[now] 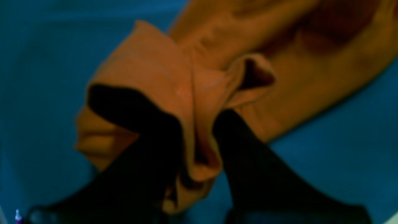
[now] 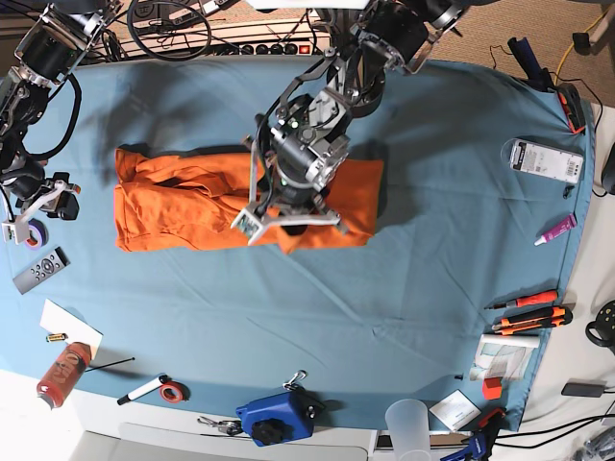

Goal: Layout the t-shirt on the table in an organized manner, then fold the t-shirt properly
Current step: 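Fold the strip end over with the left gripper toward the right gripper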

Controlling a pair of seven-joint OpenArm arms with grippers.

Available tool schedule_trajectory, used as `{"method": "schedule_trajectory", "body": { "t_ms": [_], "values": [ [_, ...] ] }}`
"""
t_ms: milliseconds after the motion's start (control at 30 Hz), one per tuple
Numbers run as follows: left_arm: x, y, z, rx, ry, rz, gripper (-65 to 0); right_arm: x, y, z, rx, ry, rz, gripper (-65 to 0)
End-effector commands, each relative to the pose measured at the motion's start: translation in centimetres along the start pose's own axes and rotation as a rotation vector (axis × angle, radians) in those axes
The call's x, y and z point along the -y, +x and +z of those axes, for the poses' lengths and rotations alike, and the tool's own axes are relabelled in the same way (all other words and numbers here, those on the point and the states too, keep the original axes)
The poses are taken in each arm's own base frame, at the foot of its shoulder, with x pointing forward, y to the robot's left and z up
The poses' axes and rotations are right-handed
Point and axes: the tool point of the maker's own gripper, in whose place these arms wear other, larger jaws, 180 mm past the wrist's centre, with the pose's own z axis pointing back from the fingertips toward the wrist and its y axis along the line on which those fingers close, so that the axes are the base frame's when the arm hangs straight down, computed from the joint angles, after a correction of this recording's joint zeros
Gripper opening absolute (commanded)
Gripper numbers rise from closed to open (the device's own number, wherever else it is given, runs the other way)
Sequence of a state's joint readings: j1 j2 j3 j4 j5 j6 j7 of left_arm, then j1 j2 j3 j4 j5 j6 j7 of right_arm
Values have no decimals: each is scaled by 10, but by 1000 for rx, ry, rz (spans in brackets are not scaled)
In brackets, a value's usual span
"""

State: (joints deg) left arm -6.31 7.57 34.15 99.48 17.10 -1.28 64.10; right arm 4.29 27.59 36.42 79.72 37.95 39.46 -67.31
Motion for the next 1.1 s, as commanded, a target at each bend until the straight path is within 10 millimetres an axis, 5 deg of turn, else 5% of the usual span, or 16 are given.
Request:
{"method": "schedule_trajectory", "body": {
  "t_ms": [0, 100, 267, 633, 833, 1067],
  "values": [
    [-2, 28, 6, 85, 7, 12, -519, 6, 22, 9, 64, -11, 20, -458],
    [-4, 42, 8, 134, -11, 52, -373, 6, 22, 9, 64, -12, 20, -458],
    [-14, 49, 10, 131, 13, 57, -366, 5, 23, 9, 69, -11, 20, -458],
    [-68, 50, 39, 118, 280, 101, -366, 5, 26, 9, 86, -11, 20, -458],
    [-66, 40, 38, 102, 286, 156, -367, 6, 26, 9, 86, -11, 20, -458],
    [-25, -12, 19, -23, 149, 128, -367, 4, 28, 9, 98, -3, 18, -458]
  ]
}}
